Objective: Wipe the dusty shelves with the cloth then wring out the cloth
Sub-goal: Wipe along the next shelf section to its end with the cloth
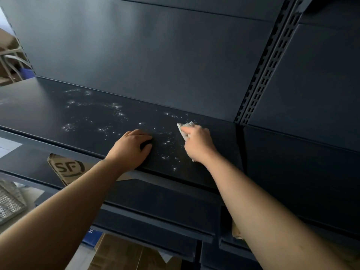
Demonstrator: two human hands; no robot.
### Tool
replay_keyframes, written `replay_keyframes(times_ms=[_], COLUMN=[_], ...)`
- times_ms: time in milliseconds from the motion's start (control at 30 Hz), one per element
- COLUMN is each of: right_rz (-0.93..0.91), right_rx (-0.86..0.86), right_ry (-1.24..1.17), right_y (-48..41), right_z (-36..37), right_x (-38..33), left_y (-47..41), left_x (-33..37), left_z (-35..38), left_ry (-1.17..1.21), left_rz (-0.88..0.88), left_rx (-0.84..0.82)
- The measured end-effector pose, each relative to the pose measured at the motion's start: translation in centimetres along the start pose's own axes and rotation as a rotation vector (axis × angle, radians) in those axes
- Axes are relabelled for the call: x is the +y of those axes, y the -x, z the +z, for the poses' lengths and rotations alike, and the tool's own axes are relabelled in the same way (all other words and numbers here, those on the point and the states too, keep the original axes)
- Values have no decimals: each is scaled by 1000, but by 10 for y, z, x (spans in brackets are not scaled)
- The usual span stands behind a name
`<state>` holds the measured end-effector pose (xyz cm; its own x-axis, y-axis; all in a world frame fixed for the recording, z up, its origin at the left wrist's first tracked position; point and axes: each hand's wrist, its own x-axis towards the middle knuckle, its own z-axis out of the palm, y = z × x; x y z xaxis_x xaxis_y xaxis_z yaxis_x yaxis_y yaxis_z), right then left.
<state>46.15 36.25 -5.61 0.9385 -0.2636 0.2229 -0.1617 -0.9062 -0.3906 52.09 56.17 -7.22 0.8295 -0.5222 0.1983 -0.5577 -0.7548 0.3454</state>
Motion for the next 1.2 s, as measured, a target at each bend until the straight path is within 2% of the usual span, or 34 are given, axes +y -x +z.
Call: replay_keyframes(times_ms=[67,133,200,233,333,433,567,633,733,767,833,900,1000,1100,1200], right_rz=[95,376,603,642,565,489,251,149,208,260,393,532,404,231,155], right_rx=[140,263,231,188,127,74,-39,-89,5,79,198,157,98,74,2], right_ry=[-89,-129,-42,21,133,108,77,-136,-550,-548,-348,-75,168,141,-143], right_y=[-15,-30,-37,-40,-56,-73,-85,-81,-74,-74,-71,-60,-47,-42,-36], right_z=[-5,-14,-21,-21,-10,5,19,20,8,1,-12,-18,-3,19,34], right_x=[16,48,73,80,77,53,18,2,6,16,49,71,54,9,-35], left_y=[-7,-12,-12,-12,-13,-14,-14,-14,-13,-12,-12,-12,-13,-11,-10], left_x=[-6,-12,-17,-18,-21,-22,-25,-25,-23,-23,-23,-23,-22,-22,-24], left_z=[-7,-10,-6,-3,1,3,4,3,3,3,4,3,2,0,-4], left_ry=[-46,-65,-46,-28,-2,4,17,23,32,37,43,49,57,78,136], left_rz=[6,-11,-21,-22,-25,-23,-23,-28,-32,-32,-30,-32,-23,-8,2], left_rx=[-25,-13,7,18,50,75,76,76,76,76,77,81,80,64,46])
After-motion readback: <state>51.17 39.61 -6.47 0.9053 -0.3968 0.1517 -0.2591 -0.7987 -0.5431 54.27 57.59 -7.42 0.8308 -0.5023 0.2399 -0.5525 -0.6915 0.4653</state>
